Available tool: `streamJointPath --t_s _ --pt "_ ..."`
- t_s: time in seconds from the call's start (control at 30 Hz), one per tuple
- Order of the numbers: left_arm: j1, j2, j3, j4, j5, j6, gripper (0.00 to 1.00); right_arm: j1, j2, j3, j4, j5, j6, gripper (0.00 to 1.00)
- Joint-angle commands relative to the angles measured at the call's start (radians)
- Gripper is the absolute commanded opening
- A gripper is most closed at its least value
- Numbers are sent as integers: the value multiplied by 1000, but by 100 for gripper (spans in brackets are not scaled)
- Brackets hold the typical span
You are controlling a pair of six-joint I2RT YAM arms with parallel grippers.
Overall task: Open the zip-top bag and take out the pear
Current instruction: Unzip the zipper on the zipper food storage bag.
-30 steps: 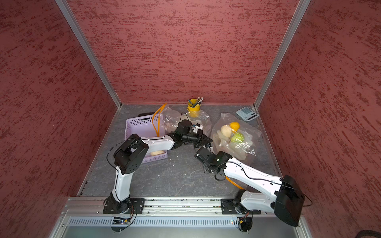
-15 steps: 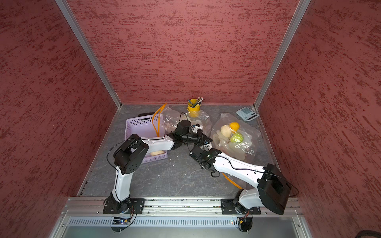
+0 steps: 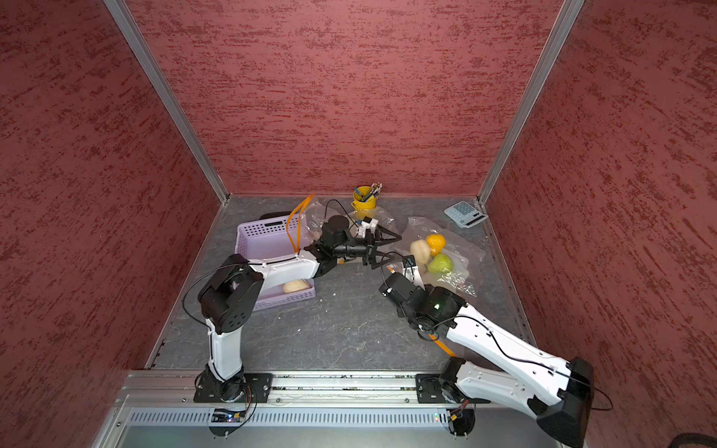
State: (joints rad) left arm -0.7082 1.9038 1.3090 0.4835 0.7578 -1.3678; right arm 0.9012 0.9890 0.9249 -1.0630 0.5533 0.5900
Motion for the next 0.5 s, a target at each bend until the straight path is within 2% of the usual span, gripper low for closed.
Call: streamJointPath --t_s 0.0,0.1,0.17,0.2,0.23,0.3,0.4,0.47 --pt "41 -141 55 -139 -29 194 100 -1 -25 8 -29 -28 -6 0" --pt "91 -227 104 -361 -5 421 100 0 -24 9 -29 -29 -5 0" --pt "109 -240 183 -628 44 603 100 -1 -21 9 -30 -34 -7 0" --pt "111 -233 216 -750 69 673 100 -1 -21 9 -29 -37 -7 0" --pt "108 -237 209 -789 84 693 98 -1 -23 8 -27 -39 -9 0" --pt "98 -266 109 -702 141 625 96 -1 -22 8 -26 -40 -12 0" --pt "108 -291 -54 -504 195 430 87 -1 -24 6 -20 -44 -16 0" --pt "81 -285 -93 -463 215 371 87 -1 -24 2 -18 -51 -19 0"
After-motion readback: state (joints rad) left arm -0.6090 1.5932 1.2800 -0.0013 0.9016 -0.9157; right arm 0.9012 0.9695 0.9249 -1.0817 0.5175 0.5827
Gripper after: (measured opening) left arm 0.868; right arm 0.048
